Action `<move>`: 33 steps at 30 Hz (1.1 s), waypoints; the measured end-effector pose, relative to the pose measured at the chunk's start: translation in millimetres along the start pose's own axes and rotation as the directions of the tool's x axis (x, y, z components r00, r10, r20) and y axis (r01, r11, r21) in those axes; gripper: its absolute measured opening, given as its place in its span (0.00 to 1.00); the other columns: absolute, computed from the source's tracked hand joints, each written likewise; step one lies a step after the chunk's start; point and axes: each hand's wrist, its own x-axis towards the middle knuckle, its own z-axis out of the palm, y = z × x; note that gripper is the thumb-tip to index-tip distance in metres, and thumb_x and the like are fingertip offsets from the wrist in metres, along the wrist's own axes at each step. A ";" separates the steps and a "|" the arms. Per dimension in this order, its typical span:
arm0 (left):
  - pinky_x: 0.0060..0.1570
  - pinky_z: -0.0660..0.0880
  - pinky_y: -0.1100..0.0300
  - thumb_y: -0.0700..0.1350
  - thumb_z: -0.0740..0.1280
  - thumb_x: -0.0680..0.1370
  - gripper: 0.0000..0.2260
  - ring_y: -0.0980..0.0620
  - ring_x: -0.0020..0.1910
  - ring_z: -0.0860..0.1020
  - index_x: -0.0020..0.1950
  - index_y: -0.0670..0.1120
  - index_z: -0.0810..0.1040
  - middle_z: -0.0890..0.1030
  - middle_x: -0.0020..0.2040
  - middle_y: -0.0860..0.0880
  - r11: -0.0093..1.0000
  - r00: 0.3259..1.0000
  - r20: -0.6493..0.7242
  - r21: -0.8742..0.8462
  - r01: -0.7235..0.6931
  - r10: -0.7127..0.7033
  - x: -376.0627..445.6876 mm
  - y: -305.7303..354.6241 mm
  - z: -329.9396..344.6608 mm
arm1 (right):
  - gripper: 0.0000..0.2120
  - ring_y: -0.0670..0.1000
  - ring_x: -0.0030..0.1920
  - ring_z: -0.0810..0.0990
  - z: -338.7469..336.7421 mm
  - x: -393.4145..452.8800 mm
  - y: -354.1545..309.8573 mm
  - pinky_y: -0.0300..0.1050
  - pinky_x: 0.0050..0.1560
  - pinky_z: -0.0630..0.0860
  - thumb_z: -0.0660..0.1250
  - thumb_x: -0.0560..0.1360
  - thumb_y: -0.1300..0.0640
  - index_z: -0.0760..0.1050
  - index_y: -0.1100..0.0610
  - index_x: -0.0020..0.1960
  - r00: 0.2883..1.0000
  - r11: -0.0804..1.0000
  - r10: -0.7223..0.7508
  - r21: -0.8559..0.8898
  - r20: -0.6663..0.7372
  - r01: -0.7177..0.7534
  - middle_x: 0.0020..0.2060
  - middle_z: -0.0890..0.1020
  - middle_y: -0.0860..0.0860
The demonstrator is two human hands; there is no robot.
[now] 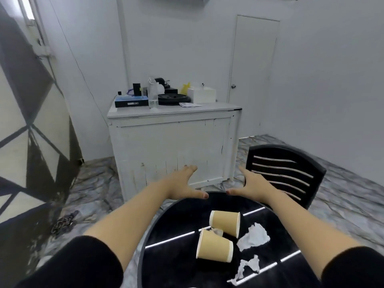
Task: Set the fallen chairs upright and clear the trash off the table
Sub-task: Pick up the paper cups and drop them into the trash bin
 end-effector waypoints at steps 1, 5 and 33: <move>0.74 0.52 0.48 0.66 0.66 0.69 0.45 0.47 0.76 0.51 0.76 0.49 0.46 0.49 0.78 0.48 1.000 1.000 0.022 -0.015 -0.003 0.003 7.5 -0.4 8.9 | 0.50 0.56 0.70 0.65 5.1 3.9 7.9 0.46 0.67 0.63 0.73 0.63 0.40 0.51 0.56 0.74 1.000 1.000 0.011 0.001 0.006 -0.011 0.72 0.66 0.56; 0.74 0.51 0.51 0.66 0.67 0.69 0.46 0.49 0.76 0.52 0.77 0.49 0.48 0.51 0.78 0.49 0.999 0.997 0.064 -0.016 -0.041 0.042 31.0 -1.6 48.4 | 0.50 0.55 0.70 0.65 26.1 18.2 35.9 0.45 0.67 0.63 0.73 0.63 0.40 0.51 0.54 0.74 0.998 0.999 0.047 0.006 0.050 -0.047 0.72 0.65 0.55; 0.70 0.62 0.51 0.68 0.71 0.60 0.42 0.60 0.71 0.60 0.70 0.66 0.57 0.57 0.72 0.65 0.966 0.957 0.283 -0.259 0.010 0.066 79.7 -58.6 213.6 | 0.49 0.46 0.75 0.49 153.3 64.0 150.4 0.48 0.72 0.54 0.73 0.61 0.39 0.50 0.43 0.74 0.963 0.999 0.044 -0.029 0.266 -0.038 0.76 0.51 0.43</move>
